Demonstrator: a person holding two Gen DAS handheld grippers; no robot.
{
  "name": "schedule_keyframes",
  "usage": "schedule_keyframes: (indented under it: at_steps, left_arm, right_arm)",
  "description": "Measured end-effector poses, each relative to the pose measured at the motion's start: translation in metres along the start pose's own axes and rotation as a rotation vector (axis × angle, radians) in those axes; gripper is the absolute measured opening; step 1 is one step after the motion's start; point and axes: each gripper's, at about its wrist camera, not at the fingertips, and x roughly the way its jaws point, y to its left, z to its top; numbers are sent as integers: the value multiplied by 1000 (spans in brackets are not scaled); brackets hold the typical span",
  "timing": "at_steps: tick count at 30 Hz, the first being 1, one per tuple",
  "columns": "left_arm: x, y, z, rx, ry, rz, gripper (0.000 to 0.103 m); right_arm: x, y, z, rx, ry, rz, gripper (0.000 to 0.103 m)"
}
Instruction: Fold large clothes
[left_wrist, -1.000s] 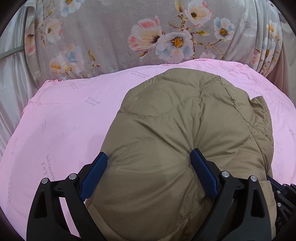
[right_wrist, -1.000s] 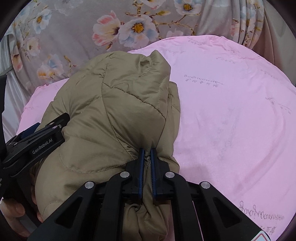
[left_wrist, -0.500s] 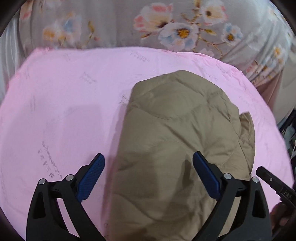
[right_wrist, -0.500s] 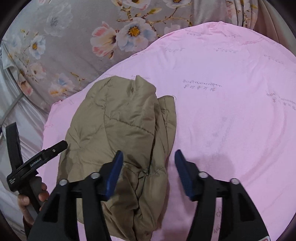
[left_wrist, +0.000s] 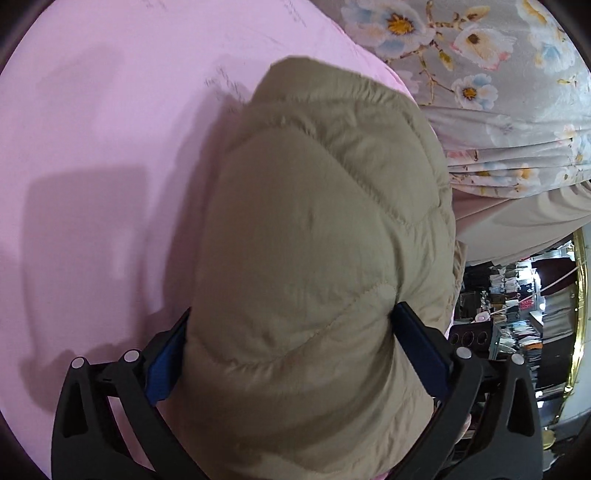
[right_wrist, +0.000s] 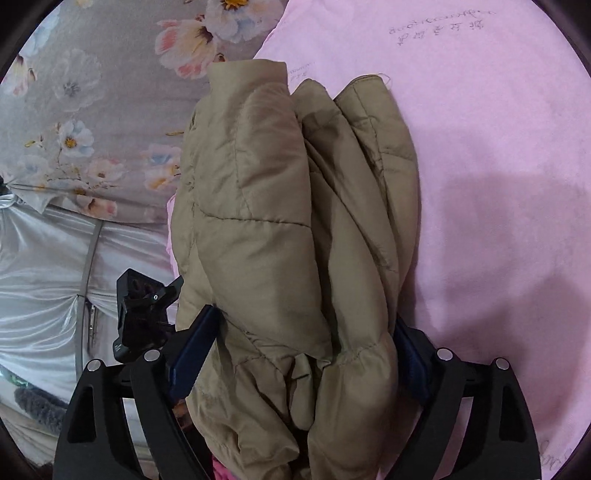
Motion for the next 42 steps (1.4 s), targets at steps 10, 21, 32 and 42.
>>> schedule_keyframes:
  at_steps: [10,21,32,42]
  left_arm:
    - [-18,-42,-1,179,-124,90,82]
    - [-77,-96,60,442,-434,239,70]
    - [-65,-49,158,472,-509,363,69]
    - [-36,13,193,376,-496,316,78]
  right_arm:
    - [3,50,9,-169,-102,-60,40]
    - [49,146,61,-481,-313,-152,31]
    - [152,157,129,-525,-335,-182,31]
    - [198,121,155,-462,-293,-180,56]
